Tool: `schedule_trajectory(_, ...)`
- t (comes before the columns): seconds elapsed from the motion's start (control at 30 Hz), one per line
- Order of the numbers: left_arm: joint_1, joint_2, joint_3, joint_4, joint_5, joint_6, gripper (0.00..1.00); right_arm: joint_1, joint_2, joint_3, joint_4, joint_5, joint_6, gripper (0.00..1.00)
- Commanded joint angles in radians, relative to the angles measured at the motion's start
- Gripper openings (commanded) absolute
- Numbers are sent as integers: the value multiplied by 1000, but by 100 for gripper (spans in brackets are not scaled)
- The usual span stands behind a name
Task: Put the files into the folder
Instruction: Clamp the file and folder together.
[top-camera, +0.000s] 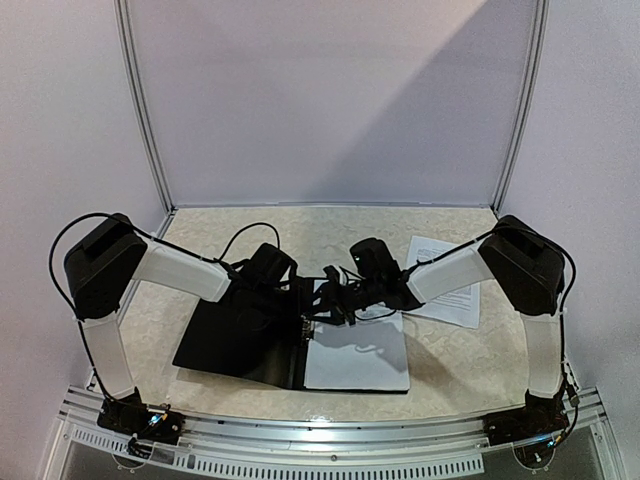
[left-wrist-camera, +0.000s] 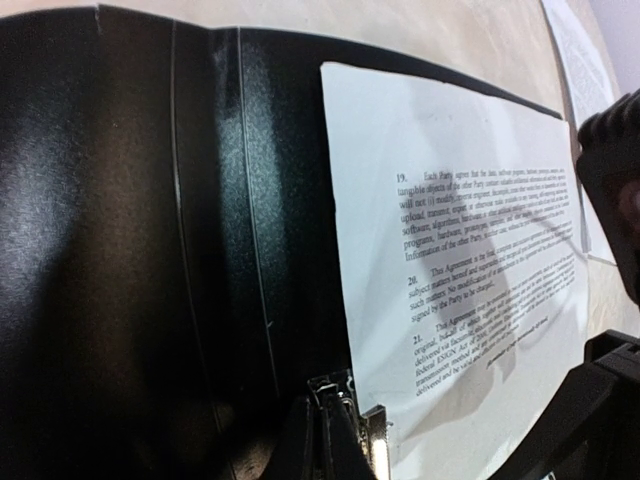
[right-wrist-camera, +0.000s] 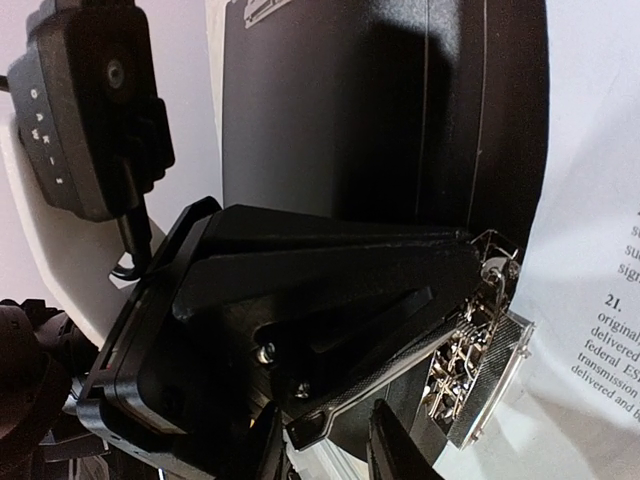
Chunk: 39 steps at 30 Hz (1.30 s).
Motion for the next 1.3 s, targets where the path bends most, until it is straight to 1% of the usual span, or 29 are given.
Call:
schedule_trajectory(0.0,-7,61,-51,-145,-4,28,2,13,22,-6,26,-19,16,27)
schedule_trajectory(0.37,-1,57,-54,-144,-2,31,2,25,27,-36,54,-28,36,13)
schedule_trajectory(0.6,2,54,-57,-142,0,33,2,32,25,-62,66,-30,48,8)
schedule_trajectory(0.87,5,52,-66,-134,1,33,2,55,42,-65,70,-25,61,8)
schedule_trajectory(1.17,5,52,-78,-124,6,32,2,63,65,-30,51,-17,69,11)
schedule_trajectory(1.27,6,49,-81,-121,7,33,2,63,65,-37,42,-13,66,10)
